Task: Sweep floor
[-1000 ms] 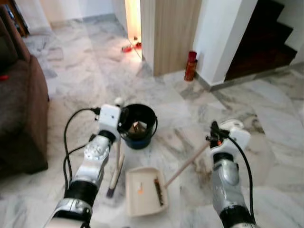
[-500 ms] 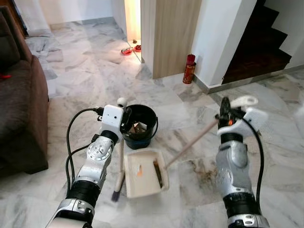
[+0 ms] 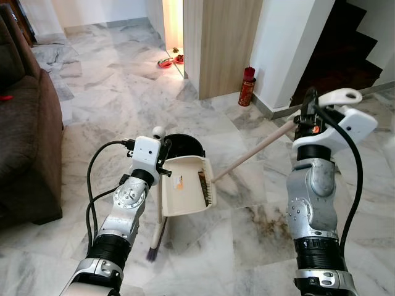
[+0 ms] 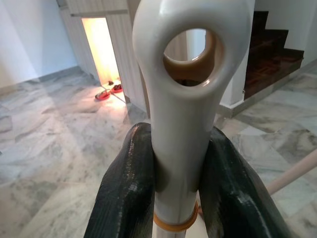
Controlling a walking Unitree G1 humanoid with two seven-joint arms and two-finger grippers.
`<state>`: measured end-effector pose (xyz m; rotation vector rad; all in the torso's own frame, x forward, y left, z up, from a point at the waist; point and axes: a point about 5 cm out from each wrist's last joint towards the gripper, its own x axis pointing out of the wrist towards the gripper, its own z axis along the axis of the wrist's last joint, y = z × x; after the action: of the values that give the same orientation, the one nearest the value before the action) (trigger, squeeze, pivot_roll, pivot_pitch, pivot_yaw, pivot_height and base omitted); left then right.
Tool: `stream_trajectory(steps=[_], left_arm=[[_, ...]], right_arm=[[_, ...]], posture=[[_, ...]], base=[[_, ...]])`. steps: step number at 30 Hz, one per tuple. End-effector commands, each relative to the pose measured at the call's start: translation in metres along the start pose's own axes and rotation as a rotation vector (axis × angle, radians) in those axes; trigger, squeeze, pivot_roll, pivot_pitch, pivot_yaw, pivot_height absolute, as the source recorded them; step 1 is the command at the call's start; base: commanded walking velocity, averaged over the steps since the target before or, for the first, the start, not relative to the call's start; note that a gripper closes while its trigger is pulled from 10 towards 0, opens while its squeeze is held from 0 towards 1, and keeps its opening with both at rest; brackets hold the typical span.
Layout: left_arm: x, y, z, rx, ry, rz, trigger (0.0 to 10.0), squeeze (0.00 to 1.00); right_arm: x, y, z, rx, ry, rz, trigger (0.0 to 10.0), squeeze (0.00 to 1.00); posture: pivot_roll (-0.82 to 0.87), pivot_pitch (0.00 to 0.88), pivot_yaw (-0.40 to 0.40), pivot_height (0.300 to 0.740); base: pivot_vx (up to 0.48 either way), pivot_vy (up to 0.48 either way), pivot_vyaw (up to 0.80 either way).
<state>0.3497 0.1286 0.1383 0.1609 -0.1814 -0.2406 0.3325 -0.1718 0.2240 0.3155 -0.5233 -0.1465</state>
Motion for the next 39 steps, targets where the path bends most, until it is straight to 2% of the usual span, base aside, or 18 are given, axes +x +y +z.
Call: stream_trajectory(steps=[1,6,17,29,32,39], left_arm=[[0.003,0.001,0.014,0.029,-0.070,-0.003,10.0,0.00],[0.003,0.001,0.014,0.041,-0.073,-0.001,10.0,0.00],[0.003,0.005,0.012,0.056,-0.055,0.019,10.0,0.00],[0.003,0.007,0.010,0.075,-0.041,0.041,10.0,0.00],[0.004,0.007,0.010,0.076,-0.040,0.040,10.0,0.00],[0.004,0.006,0.010,0.079,-0.038,0.038,10.0,0.00]], right_arm=[[0.006,0.013,0.020,0.031,-0.093,0.031,10.0,0.00],[0.006,0.020,0.026,0.051,-0.119,0.045,10.0,0.00],[0.005,0.025,0.026,0.066,-0.105,0.061,10.0,0.00],[0.004,0.027,0.025,0.028,-0.089,0.088,10.0,0.00],[0.004,0.028,0.025,0.036,-0.093,0.097,10.0,0.00],[0.003,0.028,0.025,0.052,-0.084,0.097,10.0,0.00]], posture=[[0.12,0.037,-0.025,0.740],[0.12,0.037,-0.025,0.740],[0.12,0.046,-0.025,0.740],[0.13,0.039,-0.023,0.740],[0.13,0.036,-0.023,0.740],[0.13,0.029,-0.022,0.740]], base=[[0.000,0.000,0.00],[0.000,0.000,0.00],[0.000,0.000,0.00],[0.282,0.000,0.10],[0.290,0.000,0.65],[0.290,0.000,0.00]])
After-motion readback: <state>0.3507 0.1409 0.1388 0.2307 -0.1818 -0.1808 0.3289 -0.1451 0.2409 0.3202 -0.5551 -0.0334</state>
